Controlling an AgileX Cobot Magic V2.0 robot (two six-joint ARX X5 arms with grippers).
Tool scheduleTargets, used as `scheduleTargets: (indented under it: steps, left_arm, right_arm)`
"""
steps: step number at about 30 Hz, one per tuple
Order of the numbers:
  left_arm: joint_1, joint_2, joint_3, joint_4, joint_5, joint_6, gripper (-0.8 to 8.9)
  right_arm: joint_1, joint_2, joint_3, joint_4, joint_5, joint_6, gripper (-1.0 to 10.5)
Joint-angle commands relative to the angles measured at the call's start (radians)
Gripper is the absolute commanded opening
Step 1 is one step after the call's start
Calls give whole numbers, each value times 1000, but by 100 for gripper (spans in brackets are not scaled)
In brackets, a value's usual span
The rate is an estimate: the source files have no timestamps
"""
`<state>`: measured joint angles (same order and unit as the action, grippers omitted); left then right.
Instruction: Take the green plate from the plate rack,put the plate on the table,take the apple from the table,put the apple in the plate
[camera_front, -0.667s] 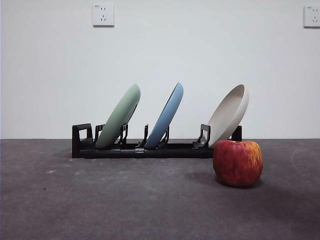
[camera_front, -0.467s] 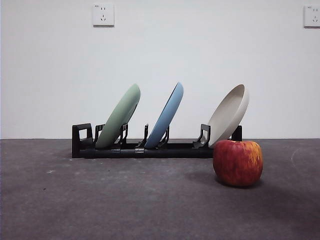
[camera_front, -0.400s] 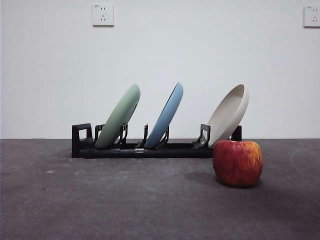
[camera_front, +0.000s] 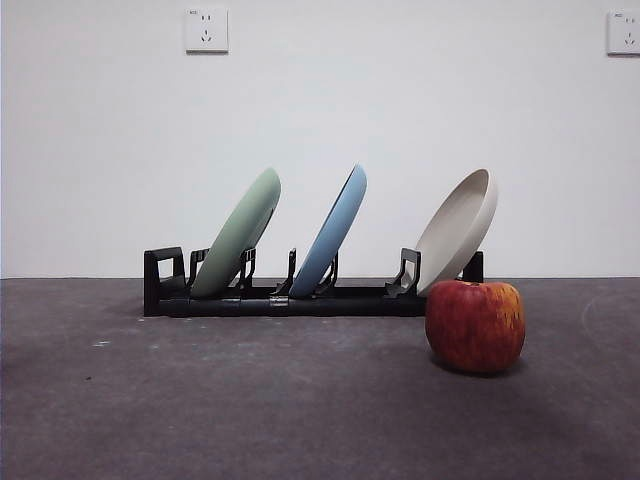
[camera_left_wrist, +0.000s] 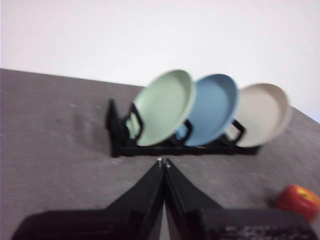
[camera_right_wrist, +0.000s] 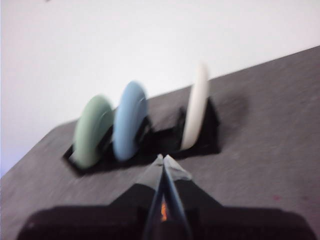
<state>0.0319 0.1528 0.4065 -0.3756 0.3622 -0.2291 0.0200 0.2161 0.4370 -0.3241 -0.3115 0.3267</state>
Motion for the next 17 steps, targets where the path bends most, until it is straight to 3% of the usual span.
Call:
scheduleTargets:
  steps: [1,11,17]
  left_arm:
    - [3,50,60,-38,81,23,-9]
    - [3,199,242,-255,397,158,-9]
    - [3,227,304,-388,449,228,-9]
  right_arm:
    - [3,73,100,-98,-80,-86,-12]
    - [4,337,449,-585,-308,-390,-12]
    - [30,408,520,-736,-318,-472,-10]
